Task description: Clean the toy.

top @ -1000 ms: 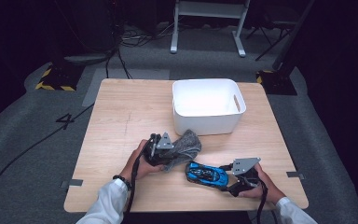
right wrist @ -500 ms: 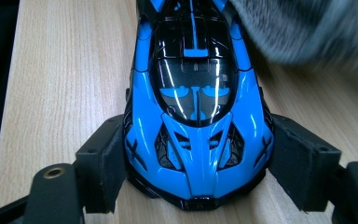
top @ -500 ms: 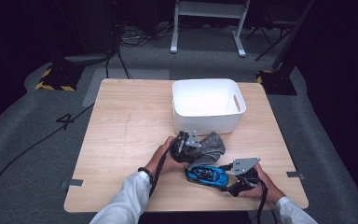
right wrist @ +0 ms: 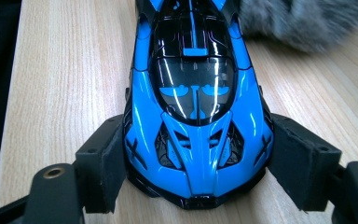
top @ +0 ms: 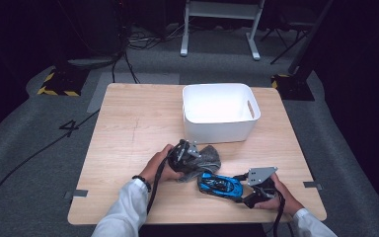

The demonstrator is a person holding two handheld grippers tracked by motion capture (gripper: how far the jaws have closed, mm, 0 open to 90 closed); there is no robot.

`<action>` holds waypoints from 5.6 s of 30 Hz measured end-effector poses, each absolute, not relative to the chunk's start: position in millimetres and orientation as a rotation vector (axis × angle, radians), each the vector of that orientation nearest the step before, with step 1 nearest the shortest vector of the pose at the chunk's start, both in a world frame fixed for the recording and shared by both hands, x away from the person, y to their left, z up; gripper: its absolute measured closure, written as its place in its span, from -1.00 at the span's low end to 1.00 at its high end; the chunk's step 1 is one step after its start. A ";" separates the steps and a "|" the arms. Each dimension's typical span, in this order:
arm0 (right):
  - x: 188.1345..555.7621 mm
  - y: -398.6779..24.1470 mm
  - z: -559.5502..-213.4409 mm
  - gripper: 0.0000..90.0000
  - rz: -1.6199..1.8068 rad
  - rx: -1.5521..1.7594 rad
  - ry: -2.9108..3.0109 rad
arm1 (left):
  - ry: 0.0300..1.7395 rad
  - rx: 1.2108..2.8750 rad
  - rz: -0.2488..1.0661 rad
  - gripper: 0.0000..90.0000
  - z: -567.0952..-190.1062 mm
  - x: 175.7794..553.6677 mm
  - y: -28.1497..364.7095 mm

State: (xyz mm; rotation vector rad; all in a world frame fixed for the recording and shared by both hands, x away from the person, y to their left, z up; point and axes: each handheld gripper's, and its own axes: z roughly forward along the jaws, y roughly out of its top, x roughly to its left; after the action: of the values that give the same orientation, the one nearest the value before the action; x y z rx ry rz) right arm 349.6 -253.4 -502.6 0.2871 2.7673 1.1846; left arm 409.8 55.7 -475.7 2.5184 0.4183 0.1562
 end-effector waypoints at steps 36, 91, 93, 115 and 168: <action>361.9 -260.4 -504.0 -0.42 1.150 0.591 2.624 | 0.110 2.474 -0.005 0.55 -475.7 337.8 24.0; 358.5 -259.4 -502.1 -0.42 1.155 0.523 2.661 | 0.393 2.211 0.229 0.54 -435.8 374.5 63.9; 357.6 -255.7 -502.1 -0.42 1.159 0.508 2.667 | 0.344 2.222 0.218 0.54 -435.2 370.6 46.8; 347.8 -244.7 -500.1 -0.42 1.202 0.382 2.727 | 0.433 2.335 0.212 0.53 -458.8 391.3 30.0; 349.5 -254.3 -500.8 -0.42 1.165 0.350 2.737 | 0.444 2.521 0.018 0.49 -475.1 358.3 74.6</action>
State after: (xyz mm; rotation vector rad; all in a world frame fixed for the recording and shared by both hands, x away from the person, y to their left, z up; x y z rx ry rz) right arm 349.5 -254.3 -500.8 0.3501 2.7368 1.1654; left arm 358.3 74.6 -475.1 2.5211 0.4437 0.0176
